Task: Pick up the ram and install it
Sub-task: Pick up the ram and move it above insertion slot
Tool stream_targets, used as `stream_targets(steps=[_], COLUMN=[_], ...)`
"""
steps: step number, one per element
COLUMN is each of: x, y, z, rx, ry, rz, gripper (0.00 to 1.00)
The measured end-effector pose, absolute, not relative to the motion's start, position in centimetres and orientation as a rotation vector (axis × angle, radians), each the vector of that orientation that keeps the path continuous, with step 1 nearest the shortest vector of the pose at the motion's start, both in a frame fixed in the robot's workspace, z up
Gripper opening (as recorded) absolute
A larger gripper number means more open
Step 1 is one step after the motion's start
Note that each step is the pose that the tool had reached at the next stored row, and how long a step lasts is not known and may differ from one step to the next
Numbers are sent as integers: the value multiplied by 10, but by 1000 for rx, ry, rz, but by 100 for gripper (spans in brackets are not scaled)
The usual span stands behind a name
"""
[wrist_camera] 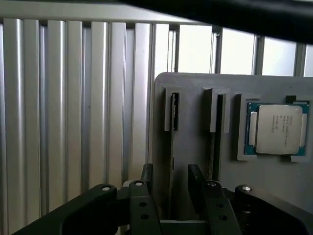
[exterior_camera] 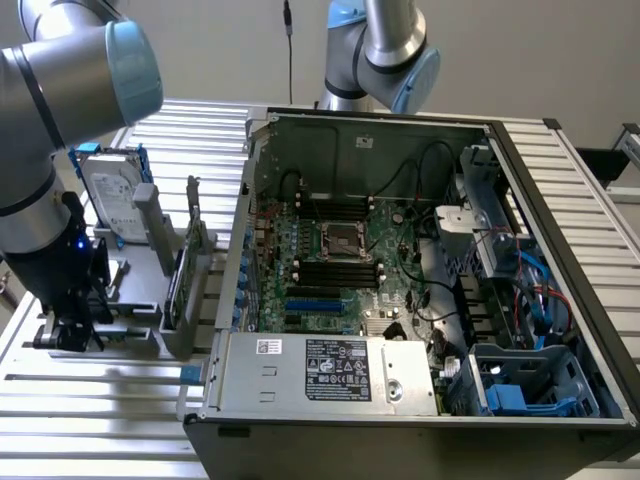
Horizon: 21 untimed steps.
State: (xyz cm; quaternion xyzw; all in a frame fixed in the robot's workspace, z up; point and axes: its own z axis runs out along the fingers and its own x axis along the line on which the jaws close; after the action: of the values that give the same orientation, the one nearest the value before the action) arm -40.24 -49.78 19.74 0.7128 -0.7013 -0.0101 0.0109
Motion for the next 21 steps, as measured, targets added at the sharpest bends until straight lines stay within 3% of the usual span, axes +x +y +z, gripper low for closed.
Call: stream_targets(steps=[13, 15, 18, 21], x=[-402, -402, -402, -402], y=[-499, -500, -500, -500], z=[195, 195, 195, 194], rx=[2220, 2220, 2220, 2220], ry=[-2208, -2208, -2208, -2208], rz=[-50, -50, -50, -51], gripper=[42, 40, 27, 25])
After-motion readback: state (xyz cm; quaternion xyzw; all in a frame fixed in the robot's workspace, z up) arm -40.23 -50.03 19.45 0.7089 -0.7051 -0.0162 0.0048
